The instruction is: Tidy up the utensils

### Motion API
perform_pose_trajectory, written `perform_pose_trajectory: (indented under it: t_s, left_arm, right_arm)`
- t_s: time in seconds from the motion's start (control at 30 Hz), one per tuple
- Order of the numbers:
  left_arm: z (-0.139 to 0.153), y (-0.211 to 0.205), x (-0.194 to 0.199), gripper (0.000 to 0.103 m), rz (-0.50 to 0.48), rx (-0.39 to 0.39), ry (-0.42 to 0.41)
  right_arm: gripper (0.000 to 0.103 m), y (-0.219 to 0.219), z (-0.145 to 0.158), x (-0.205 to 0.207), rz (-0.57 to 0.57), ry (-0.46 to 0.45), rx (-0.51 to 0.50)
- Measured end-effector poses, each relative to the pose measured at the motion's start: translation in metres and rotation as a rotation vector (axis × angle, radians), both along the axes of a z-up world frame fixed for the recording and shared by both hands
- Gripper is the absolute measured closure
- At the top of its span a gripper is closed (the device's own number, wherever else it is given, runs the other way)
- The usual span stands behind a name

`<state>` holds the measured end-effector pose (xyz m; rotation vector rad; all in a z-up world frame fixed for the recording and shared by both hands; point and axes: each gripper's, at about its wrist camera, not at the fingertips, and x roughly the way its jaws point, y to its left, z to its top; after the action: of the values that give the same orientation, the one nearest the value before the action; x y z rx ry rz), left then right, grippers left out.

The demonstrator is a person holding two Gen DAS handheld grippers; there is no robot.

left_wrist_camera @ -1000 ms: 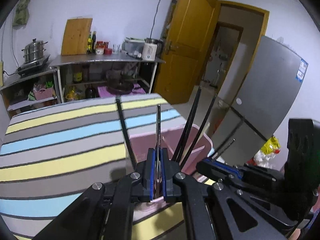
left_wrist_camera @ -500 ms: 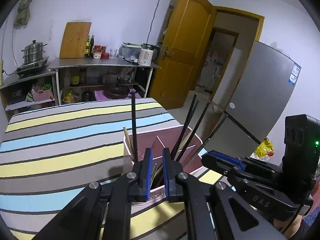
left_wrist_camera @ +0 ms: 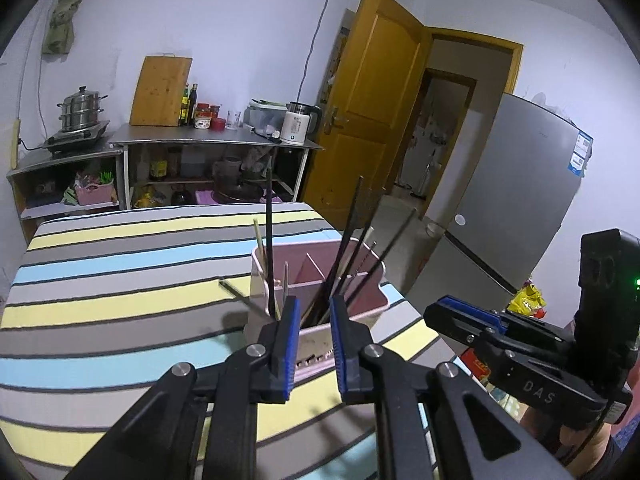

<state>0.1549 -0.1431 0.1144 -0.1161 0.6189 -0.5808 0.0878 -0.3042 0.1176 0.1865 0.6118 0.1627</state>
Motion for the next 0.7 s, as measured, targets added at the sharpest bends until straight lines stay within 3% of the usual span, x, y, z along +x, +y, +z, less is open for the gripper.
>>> perform_pose_trajectory:
  t_s: [0.27, 0.7]
  left_arm:
    - [-0.019, 0.007, -0.037, 0.088, 0.026, 0.036, -0.024]
    - [-0.062, 0.016, -0.084, 0.088, 0.052, 0.100, -0.040]
  right_arm:
    - [0.077, 0.018, -0.013, -0.031, -0.006, -0.012, -0.073]
    - [0.076, 0.031, -0.055, -0.066, -0.020, 0.025, -0.086]
